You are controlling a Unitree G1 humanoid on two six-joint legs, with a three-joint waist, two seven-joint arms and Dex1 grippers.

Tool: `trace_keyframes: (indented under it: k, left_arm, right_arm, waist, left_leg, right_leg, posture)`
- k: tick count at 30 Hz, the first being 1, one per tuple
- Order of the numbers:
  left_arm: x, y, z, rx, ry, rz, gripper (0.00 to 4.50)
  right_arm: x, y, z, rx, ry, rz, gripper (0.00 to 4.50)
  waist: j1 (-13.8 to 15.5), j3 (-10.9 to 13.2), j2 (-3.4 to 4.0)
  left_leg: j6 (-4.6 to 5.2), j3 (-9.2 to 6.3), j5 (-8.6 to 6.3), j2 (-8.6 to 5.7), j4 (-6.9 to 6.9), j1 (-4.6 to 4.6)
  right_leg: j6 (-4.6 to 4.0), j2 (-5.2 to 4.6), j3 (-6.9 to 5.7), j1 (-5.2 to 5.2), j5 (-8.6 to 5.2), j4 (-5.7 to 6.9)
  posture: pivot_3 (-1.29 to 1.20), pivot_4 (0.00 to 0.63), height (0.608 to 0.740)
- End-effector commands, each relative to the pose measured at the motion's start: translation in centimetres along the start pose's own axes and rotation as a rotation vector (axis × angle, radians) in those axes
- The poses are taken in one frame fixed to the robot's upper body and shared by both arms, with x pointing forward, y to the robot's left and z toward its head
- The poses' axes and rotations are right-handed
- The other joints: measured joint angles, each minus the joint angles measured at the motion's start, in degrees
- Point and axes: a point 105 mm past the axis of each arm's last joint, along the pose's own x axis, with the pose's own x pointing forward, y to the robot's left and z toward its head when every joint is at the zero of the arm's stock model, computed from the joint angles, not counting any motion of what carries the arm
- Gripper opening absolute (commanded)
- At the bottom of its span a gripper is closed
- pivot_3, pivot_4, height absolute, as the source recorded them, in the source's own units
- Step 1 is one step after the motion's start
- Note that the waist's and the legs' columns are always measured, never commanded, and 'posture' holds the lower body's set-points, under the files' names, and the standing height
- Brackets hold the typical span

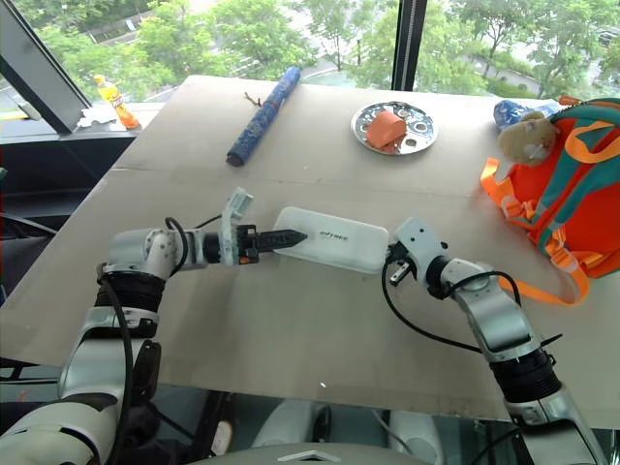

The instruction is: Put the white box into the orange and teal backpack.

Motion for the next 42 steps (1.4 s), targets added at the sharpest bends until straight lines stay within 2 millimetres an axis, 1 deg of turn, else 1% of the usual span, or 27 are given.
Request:
trace_keyframes:
  k: [1,4,5,6,10,11,12,13,17,19,20,21,22,23,24,26,28,29,30,32,34,37,40,42]
  left_arm:
    - [0.4,0.2,-0.3,-0.116,-0.006,-0.033,4.48]
    - [0.4,0.3,0.2,-0.197,-0.054,-0.038,4.48]
    - [0.4,0.3,0.2,-0.208,-0.057,-0.042,3.96]
    - [0.5,0.2,-0.1,-0.210,-0.051,-0.054,3.76]
    - [0.5,-0.1,-0.7,-0.227,-0.046,-0.072,2.17]
    - [0.5,-0.1,-0.9,-0.230,-0.048,-0.071,1.68]
    - [0.5,-0.1,-0.9,-0.236,-0.052,-0.075,1.40]
    - [0.5,-0.1,-1.0,-0.241,-0.056,-0.078,1.25]
    - [0.3,-0.8,-0.8,-0.260,-0.086,-0.122,1.24]
    - [-0.1,-1.3,-0.6,-0.261,-0.108,-0.152,1.24]
    - [-0.3,-1.6,-0.4,-0.260,-0.120,-0.161,1.23]
    - [-0.5,-1.7,-0.3,-0.260,-0.128,-0.166,1.22]
    - [-0.6,-2.0,-0.2,-0.256,-0.139,-0.174,1.22]
    - [-0.8,-2.4,0.2,-0.244,-0.154,-0.186,1.22]
    - [-1.0,-2.6,0.5,-0.237,-0.172,-0.191,1.22]
    - [-1.3,-3.5,1.2,-0.217,-0.202,-0.211,1.22]
    - [-1.3,-4.3,1.9,-0.190,-0.229,-0.222,1.22]
    - [-1.3,-4.7,2.2,-0.177,-0.241,-0.230,1.22]
    - [-1.4,-5.1,2.5,-0.168,-0.253,-0.237,1.22]
    - [-1.4,-5.8,3.1,-0.150,-0.275,-0.245,1.22]
    - [-1.6,-6.6,3.6,-0.124,-0.288,-0.253,1.22]
    - [-2.1,-8.0,4.2,-0.096,-0.302,-0.276,1.22]
    - [-2.6,-8.9,4.6,-0.084,-0.313,-0.283,1.22]
    - [-2.6,-9.3,4.8,-0.079,-0.321,-0.282,1.22]
  right_arm:
    - [-0.2,-0.8,0.8,-0.052,-0.035,-0.001,0.00]
    - [-0.2,-0.8,0.7,-0.054,-0.039,0.006,0.00]
    - [-0.3,-0.7,0.7,-0.054,-0.039,0.008,0.00]
    - [-0.4,-0.6,0.6,-0.054,-0.039,0.010,0.00]
    - [-0.6,-0.3,0.3,-0.045,-0.039,0.013,0.00]
    - [-0.6,-0.2,0.3,-0.042,-0.041,0.012,0.00]
    - [-0.7,-0.1,0.3,-0.039,-0.044,0.014,0.00]
    - [-0.7,-0.1,0.3,-0.036,-0.046,0.016,0.00]
    - [-1.3,0.0,0.6,-0.021,-0.072,0.004,0.00]
    - [-2.4,-0.6,1.3,0.024,-0.121,-0.029,0.00]
    - [-3.1,-1.0,1.9,0.050,-0.155,-0.047,0.54]
    - [-3.6,-1.2,2.3,0.067,-0.178,-0.058,0.71]
    - [-4.3,-1.5,2.8,0.079,-0.200,-0.080,1.25]
    - [-5.4,-2.1,3.4,0.076,-0.223,-0.120,1.69]
    - [-7.4,-3.1,4.6,0.095,-0.279,-0.188,2.17]
    - [-10.6,-3.9,5.9,0.120,-0.332,-0.264,3.09]
    - [-13.2,-3.8,6.2,0.159,-0.330,-0.279,3.93]
    - [-14.4,-3.4,6.1,0.176,-0.313,-0.271,4.49]
    - [-15.5,-3.1,6.0,0.178,-0.291,-0.264,4.49]
    - [-17.7,-3.5,5.5,0.190,-0.244,-0.315,4.49]
    - [-19.8,-4.9,4.6,0.203,-0.174,-0.426,4.49]
    - [-22.6,-7.1,3.1,0.252,-0.104,-0.593,4.49]
    - [-23.8,-8.4,2.4,0.285,-0.090,-0.670,4.49]
    - [-23.8,-9.5,2.3,0.325,-0.115,-0.698,4.49]
  waist:
    - [0.0,0.0,0.00]
    - [0.0,0.0,0.00]
    - [-0.1,0.0,0.00]
    - [-0.2,0.0,0.00]
    - [-0.3,0.0,0.00]
    - [-0.2,0.0,-0.01]
    - [-0.1,0.0,-0.01]
    - [-0.1,0.0,-0.01]
    - [-0.2,0.0,-0.01]
    - [-0.2,0.0,0.00]
    - [-0.2,0.0,-0.01]
    - [-0.2,0.0,0.00]
    - [-0.2,0.0,-0.01]
    - [-0.2,0.0,-0.01]
    - [-0.1,0.0,0.00]
    - [0.2,0.0,0.02]
    - [0.6,0.0,0.02]
    - [0.8,0.0,0.01]
    - [1.0,0.0,0.01]
    - [1.3,0.0,0.00]
    - [1.3,0.0,0.00]
    - [1.3,0.0,-0.03]
    - [1.2,0.0,-0.03]
    - [1.0,0.0,-0.03]
  left_leg:
    - [0.00,-0.01,0.00,0.00,0.00,0.00]
    - [0.00,-0.01,0.00,0.00,0.00,0.00]
    - [0.01,-0.02,0.00,0.00,0.01,0.00]
    - [0.01,-0.01,0.00,0.00,0.01,0.00]
    - [0.01,-0.02,0.00,0.02,-0.02,-0.01]
    - [0.00,-0.04,0.00,0.05,-0.02,-0.01]
    - [0.00,-0.05,0.00,0.07,-0.01,-0.01]
    - [0.00,-0.06,0.00,0.13,0.02,0.00]
    - [0.00,-0.03,0.00,0.15,0.03,0.01]
    - [0.00,-0.03,0.00,0.16,0.03,0.00]
    - [0.00,-0.04,0.00,0.18,0.01,-0.02]
    - [0.00,-0.04,0.00,0.21,0.00,-0.03]
    - [0.00,-0.04,0.00,0.22,0.00,-0.05]
    - [0.00,-0.04,0.00,0.22,0.00,-0.06]
    - [0.00,-0.04,0.00,0.23,0.00,-0.07]
    - [0.00,-0.12,0.00,0.24,0.00,-0.13]
    - [-0.01,-0.19,0.00,0.22,0.01,-0.19]
    - [0.00,-0.22,0.00,0.22,0.01,-0.22]
    - [0.00,-0.25,0.00,0.22,0.00,-0.23]
    - [0.00,-0.26,0.00,0.22,-0.01,-0.25]
    - [0.00,-0.25,0.00,0.20,0.00,-0.26]
    - [0.01,-0.20,0.00,0.15,0.02,-0.19]
    - [0.01,-0.18,0.00,0.15,0.00,-0.16]
    - [0.01,-0.06,0.00,0.16,-0.01,-0.09]
  right_leg:
    - [0.00,0.00,0.00,0.00,0.00,0.01]
    - [0.01,0.00,0.00,0.00,0.00,0.02]
    - [0.01,0.00,0.00,0.00,0.00,0.02]
    - [0.01,0.00,0.00,0.00,0.00,0.02]
    - [0.01,0.00,0.03,-0.03,0.00,0.05]
    - [0.01,-0.01,0.02,-0.03,0.00,0.05]
    - [0.01,-0.01,0.02,-0.02,0.00,0.05]
    - [0.01,-0.02,0.02,-0.01,0.00,0.06]
    - [0.01,-0.02,0.06,-0.02,0.00,0.09]
    - [0.01,-0.02,0.06,-0.02,0.00,0.09]
    - [0.01,-0.03,0.06,-0.05,0.00,0.09]
    - [0.01,-0.04,0.05,-0.06,0.00,0.09]
    - [0.01,-0.04,0.05,-0.07,0.00,0.07]
    - [0.01,-0.05,0.05,-0.07,0.00,0.07]
    - [0.01,-0.05,0.05,-0.07,0.00,0.06]
    - [0.01,-0.11,0.04,-0.08,0.00,0.06]
    - [0.01,-0.16,0.04,-0.11,0.00,0.05]
    - [0.01,-0.17,0.03,-0.10,0.00,0.01]
    - [0.01,-0.18,0.02,-0.10,0.00,-0.02]
    - [0.01,-0.21,0.01,-0.08,0.00,-0.06]
    - [0.01,-0.37,0.01,-0.07,0.00,-0.06]
    - [0.01,-0.31,0.02,0.00,0.00,-0.05]
    - [0.02,-0.19,0.03,-0.01,0.00,-0.02]
    - [0.02,-0.14,0.03,-0.01,0.00,0.01]
  posture:
    - [0.00,0.150,0.731]
    - [0.00,0.150,0.731]
    - [0.00,0.150,0.731]
    - [0.00,0.150,0.731]
    - [0.00,0.150,0.731]
    - [0.00,0.150,0.731]
    - [0.00,0.150,0.731]
    - [0.00,0.150,0.731]
    - [0.00,0.150,0.731]
    - [0.00,0.150,0.731]
    - [0.00,0.150,0.731]
    - [0.00,0.150,0.731]
    - [0.00,0.150,0.731]
    - [0.00,0.150,0.731]
    - [0.00,0.150,0.731]
    - [0.00,0.150,0.731]
    - [0.00,0.150,0.731]
    - [0.00,0.150,0.731]
    - [0.00,0.150,0.731]
    - [0.00,0.150,0.731]
    - [0.00,0.150,0.731]
    - [0.00,0.150,0.731]
    - [0.00,0.150,0.731]
    - [0.00,0.150,0.731]
